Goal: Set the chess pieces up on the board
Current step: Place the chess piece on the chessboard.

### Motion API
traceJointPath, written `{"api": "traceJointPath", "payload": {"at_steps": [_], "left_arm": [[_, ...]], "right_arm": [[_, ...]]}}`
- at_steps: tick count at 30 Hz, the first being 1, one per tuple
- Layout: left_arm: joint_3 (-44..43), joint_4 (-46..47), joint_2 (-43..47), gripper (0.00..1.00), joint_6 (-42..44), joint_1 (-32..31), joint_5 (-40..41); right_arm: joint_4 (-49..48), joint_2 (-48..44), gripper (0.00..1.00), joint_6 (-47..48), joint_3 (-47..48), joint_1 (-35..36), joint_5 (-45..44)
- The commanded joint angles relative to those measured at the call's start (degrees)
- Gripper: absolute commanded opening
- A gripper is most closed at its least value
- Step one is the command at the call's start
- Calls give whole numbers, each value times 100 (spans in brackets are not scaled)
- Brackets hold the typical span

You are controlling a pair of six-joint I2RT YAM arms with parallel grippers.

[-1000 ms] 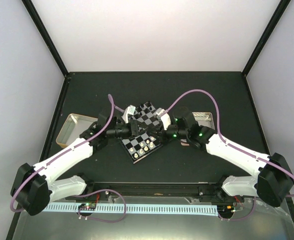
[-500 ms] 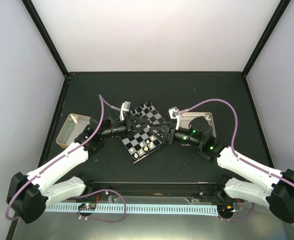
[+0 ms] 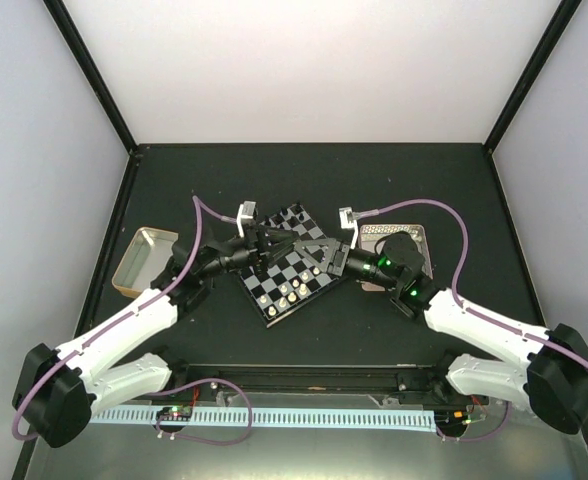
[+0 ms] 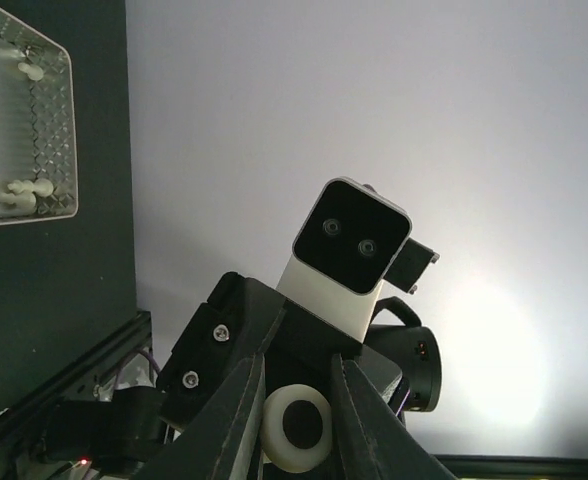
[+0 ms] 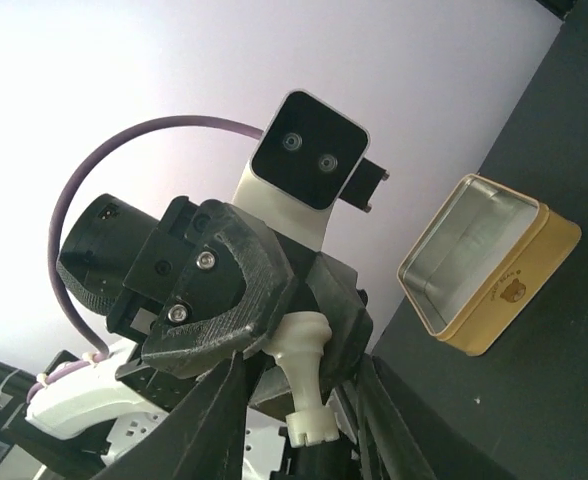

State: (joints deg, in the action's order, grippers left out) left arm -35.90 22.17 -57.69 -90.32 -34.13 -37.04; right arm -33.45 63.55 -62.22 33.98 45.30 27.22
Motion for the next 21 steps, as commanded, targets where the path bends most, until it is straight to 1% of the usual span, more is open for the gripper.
{"api": "traceJointPath", "payload": {"at_steps": [1, 3, 8, 10, 11, 12, 15, 19, 21], "left_arm": [[110, 453, 126, 11, -460, 5, 82], [163, 472, 156, 11, -488, 3, 98], [253, 493, 171, 11, -525, 4, 162], [259, 500, 161, 12, -495, 5, 167], [259, 446, 162, 14, -453, 5, 185], [255, 381, 157, 18, -388, 5, 200], [239, -54, 211, 37, -13, 15, 289], [263, -921, 442, 59, 837, 64, 611], [184, -1655, 565, 68, 1508, 109, 809]], "right_arm": [[-493, 3, 30, -336, 67, 11, -71], [-486, -22, 25, -363, 74, 14, -155], [-391, -29, 9, -470, 141, 9, -190], [-214, -64, 4, -463, 160, 8, -211], [-105, -90, 2, -443, 177, 7, -235], [44, -129, 1, -404, 198, 12, -266], [814, -220, 1, -84, 356, 14, -353], [2456, -211, 1, 624, 767, -9, -586], [3332, -169, 1, 1045, 970, -48, -796]]}}
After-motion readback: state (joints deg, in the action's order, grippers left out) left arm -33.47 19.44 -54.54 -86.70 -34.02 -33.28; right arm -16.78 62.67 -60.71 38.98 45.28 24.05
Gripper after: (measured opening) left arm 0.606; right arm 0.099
